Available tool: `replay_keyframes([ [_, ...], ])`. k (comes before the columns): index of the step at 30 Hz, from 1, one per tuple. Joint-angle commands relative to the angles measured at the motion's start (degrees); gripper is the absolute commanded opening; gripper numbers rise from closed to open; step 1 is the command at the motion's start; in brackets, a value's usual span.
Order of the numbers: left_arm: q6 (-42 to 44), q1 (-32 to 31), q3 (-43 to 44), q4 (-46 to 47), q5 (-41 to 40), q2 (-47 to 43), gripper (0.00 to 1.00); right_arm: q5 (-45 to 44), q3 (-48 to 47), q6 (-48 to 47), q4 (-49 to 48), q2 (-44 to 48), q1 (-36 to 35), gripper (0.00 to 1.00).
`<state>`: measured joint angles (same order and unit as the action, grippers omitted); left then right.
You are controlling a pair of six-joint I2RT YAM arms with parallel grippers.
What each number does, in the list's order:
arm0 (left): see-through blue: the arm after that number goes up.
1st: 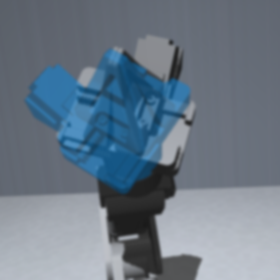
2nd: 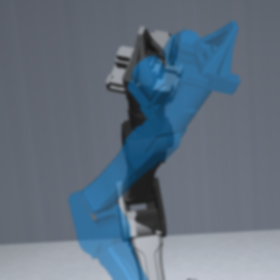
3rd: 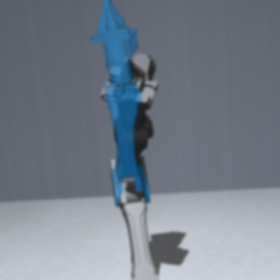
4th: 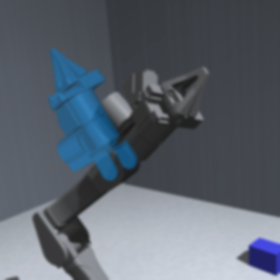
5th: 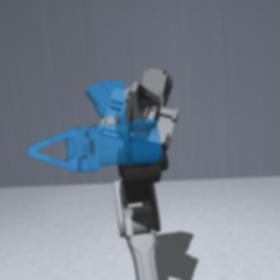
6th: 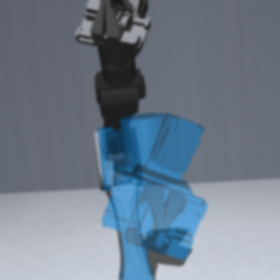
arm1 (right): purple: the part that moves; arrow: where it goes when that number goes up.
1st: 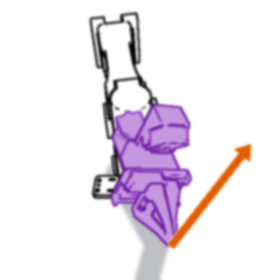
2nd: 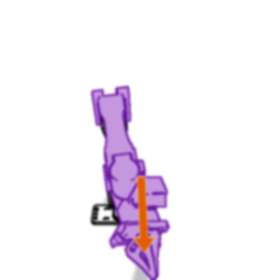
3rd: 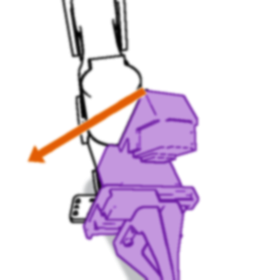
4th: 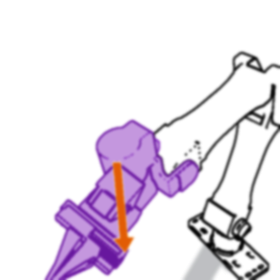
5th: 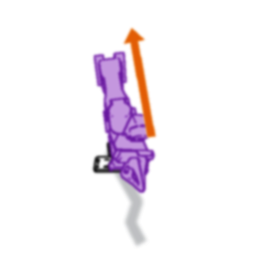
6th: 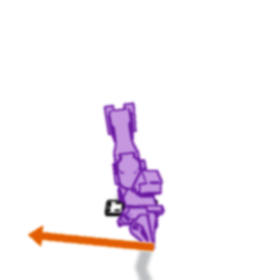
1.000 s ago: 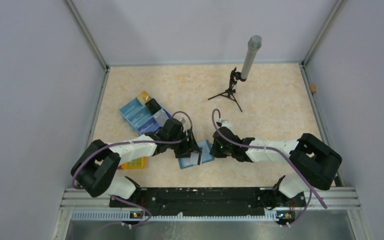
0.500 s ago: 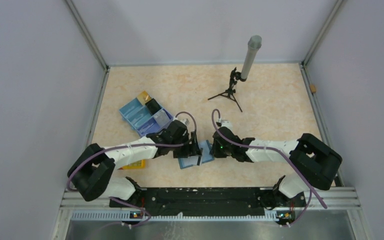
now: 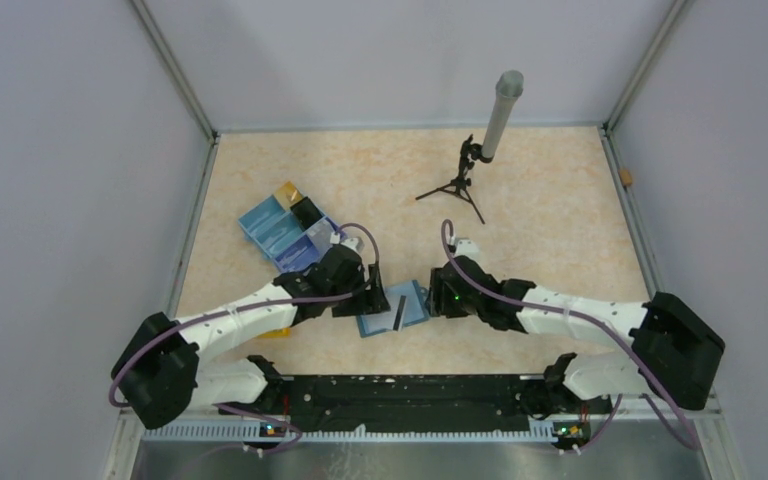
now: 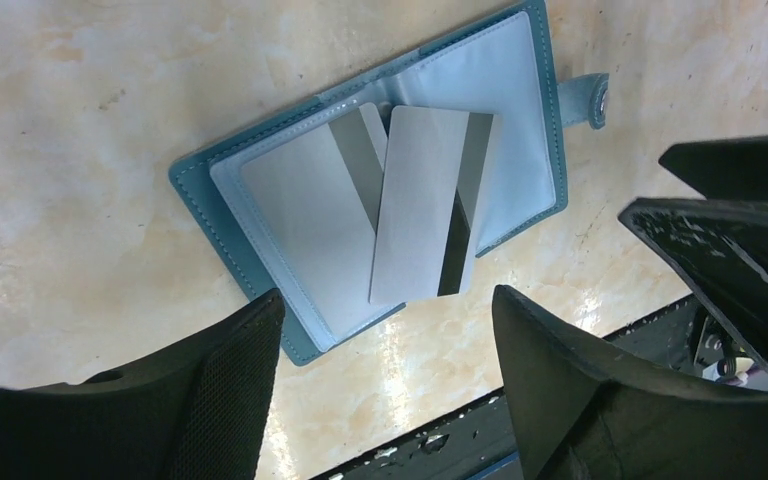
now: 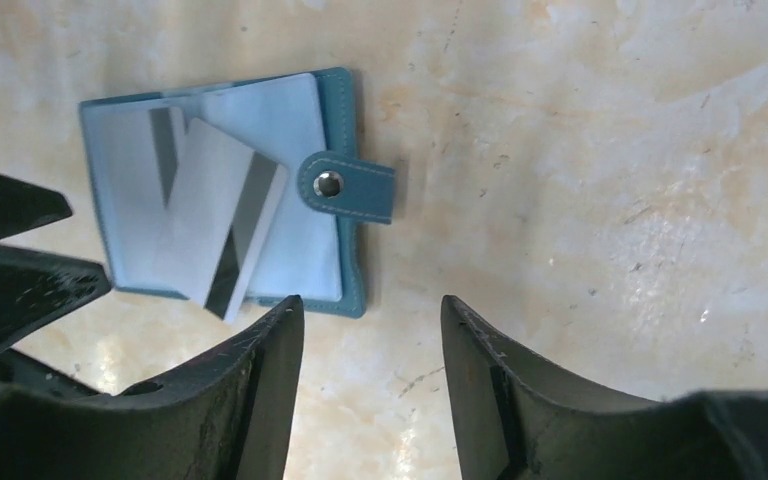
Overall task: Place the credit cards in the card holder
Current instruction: Insert the credit card into the card holder.
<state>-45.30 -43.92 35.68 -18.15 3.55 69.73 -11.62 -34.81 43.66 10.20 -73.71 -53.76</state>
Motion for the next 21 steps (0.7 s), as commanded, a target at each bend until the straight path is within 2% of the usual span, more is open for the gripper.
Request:
replay_keyframes([
  [1, -1.20, 0.18, -1.47, -0.22, -2.72, -2.73, 0.77, -1.92, -0.70, 3.75, 1.98, 4.96, -3.68, 0.50],
  [4, -0.71, 0.24, -1.25, 1.39, -1.40, -2.66, 0.77, -1.61, -0.17, 8.86, -0.16, 5.72, -6.95, 0.48],
  [10, -0.58, 0.54, -1.50, 6.04, 1.81, -2.78, 0.67, 0.26, 2.73, 17.82, -10.48, 1.38, -11.69, 0.38],
  [16, -1.56, 0.74, -2.83, 9.73, 3.13, -0.28, 0.63, 3.46, 2.77, 20.79, -19.18, -5.92, -13.18, 0.33],
  [21, -2.60, 1.17, -4.39, 12.93, 3.54, 1.11, 0.61, 5.18, 1.85, 21.39, -22.11, -10.34, -13.33, 0.31],
])
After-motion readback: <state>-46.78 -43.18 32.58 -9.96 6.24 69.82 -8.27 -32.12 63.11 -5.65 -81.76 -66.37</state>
